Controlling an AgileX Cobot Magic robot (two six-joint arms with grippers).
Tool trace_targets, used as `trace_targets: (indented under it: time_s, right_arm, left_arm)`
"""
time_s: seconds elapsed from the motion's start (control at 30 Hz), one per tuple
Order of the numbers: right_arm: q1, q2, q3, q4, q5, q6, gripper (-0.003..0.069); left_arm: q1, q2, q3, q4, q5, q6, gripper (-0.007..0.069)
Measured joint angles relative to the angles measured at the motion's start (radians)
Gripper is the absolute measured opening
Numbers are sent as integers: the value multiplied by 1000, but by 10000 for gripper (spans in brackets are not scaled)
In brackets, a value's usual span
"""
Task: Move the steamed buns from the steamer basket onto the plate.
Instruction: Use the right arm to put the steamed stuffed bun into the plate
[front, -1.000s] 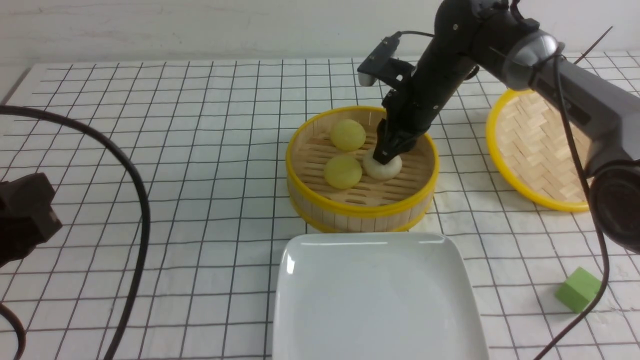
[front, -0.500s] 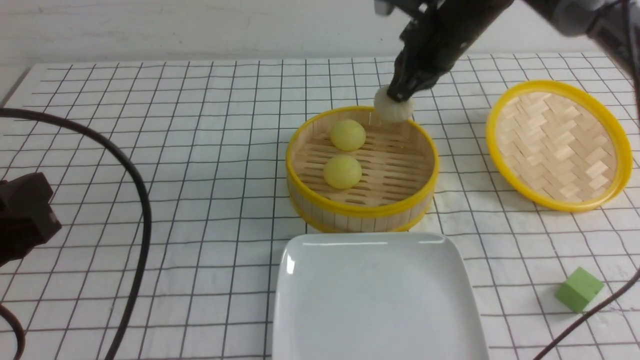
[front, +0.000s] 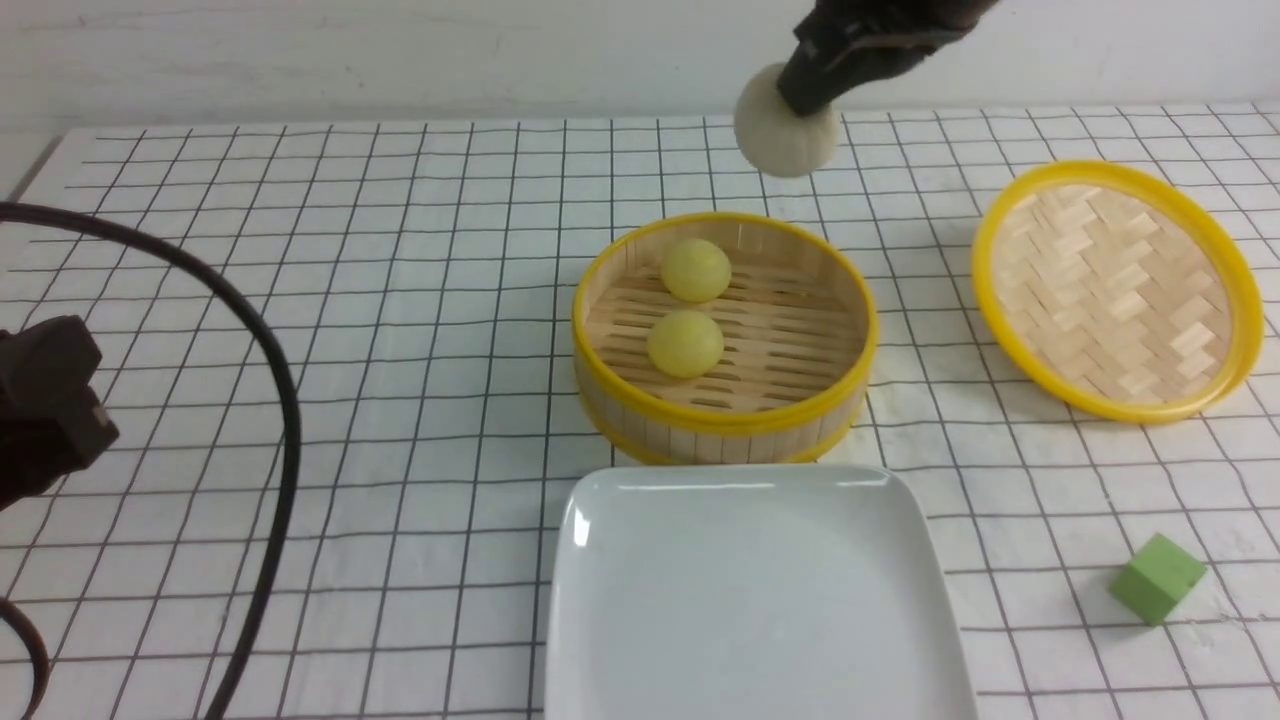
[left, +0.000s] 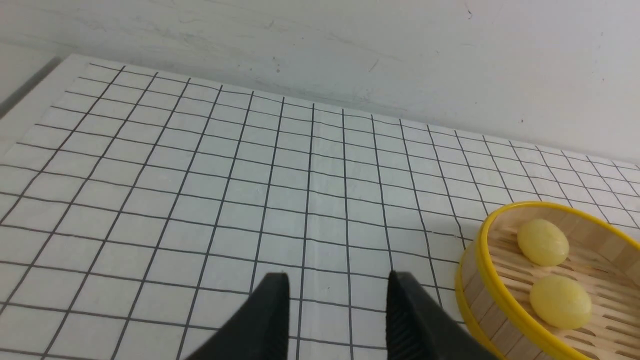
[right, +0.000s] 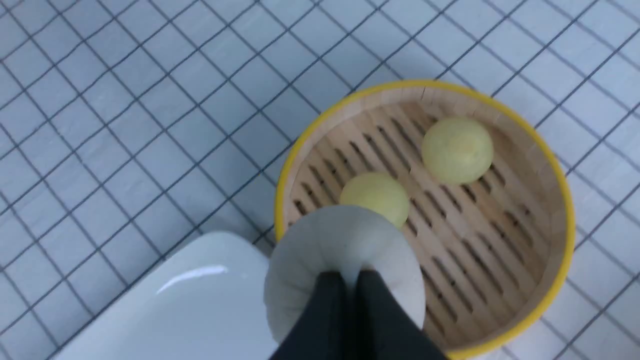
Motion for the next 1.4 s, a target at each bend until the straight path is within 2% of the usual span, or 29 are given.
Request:
trace_targets:
  time_s: [0.17,0.33,0.47,0.77,1.03,1.13,1.23,1.33,1.4]
  right_arm:
    - [7,-89,285,4,-1,2,18]
    - [10,-85,507,29,-23,-56,19]
    - [16,-75,686,50,-153,-109,21]
    - [16,-2,743,59,-288,-190,22]
    - [16,51,743,23,-307,-219,25]
    - [16,52,742,2,-318,-219,52]
    - [16,52,740,-14,-319,-219,120]
    - [16,52,739,-37,-318,-213,373]
    - [16,52,739,-44,-316,-204,501]
  left_arm:
    - [0,0,0,1,-3,-2,300]
    - [0,0,0,1,-4,-3,300]
    - [0,0,0,1,-5,-3,300]
    - [0,0,0,1,-6,-3,300]
    - [0,0,0,1,-4,-3,300]
    - [0,0,0,1,-4,-3,300]
    - [0,0,0,1,-3,-3,300]
    - [0,0,0,1,-3,-3,300]
    - [0,0,0,1,0,-3,300]
